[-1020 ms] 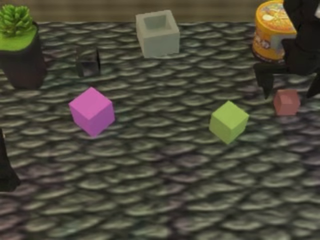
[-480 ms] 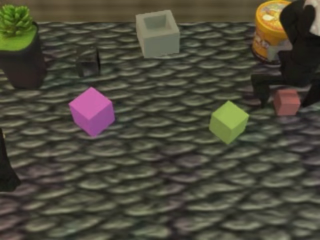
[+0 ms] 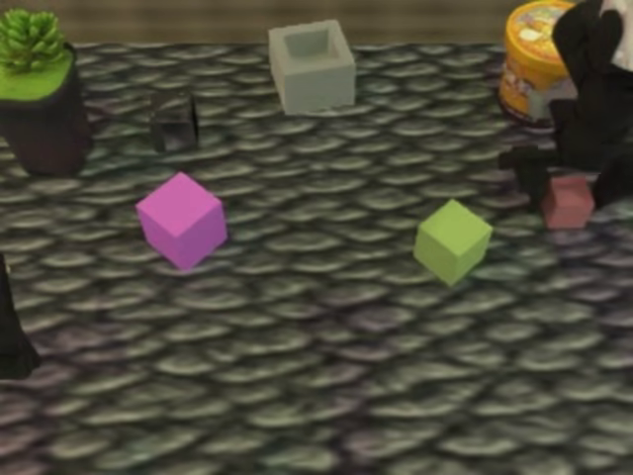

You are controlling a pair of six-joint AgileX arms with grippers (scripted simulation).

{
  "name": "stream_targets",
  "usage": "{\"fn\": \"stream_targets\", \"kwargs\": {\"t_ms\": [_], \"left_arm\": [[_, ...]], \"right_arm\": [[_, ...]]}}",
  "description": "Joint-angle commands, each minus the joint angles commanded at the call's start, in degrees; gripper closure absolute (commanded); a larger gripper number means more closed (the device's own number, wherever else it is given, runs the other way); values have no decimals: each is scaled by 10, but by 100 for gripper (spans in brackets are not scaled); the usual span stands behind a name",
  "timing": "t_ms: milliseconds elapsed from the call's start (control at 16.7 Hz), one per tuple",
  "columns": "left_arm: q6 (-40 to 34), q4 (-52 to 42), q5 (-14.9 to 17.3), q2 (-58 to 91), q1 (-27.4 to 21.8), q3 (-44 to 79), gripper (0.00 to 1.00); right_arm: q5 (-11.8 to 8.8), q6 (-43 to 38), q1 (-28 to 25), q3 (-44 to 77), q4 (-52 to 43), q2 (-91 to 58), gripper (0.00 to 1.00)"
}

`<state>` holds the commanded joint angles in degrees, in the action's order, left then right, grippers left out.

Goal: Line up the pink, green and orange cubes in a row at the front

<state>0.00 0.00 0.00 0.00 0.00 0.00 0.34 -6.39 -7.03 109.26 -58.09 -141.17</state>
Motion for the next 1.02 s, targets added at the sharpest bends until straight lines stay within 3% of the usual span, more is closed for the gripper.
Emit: {"fn": "stream_targets", "kwargs": {"t_ms": [240,300,840,1020], "left_arm": [[0,0,0,0,0,0,0],[0,0,0,0,0,0,0],[0,0,0,0,0,0,0],[0,0,0,0,0,0,0]], "right_arm": [[0,0,0,0,0,0,98],[0,0,0,0,0,0,100],[2,1,1,7,-7,18,100],[1,1,0,43,-48,26,100]]}}
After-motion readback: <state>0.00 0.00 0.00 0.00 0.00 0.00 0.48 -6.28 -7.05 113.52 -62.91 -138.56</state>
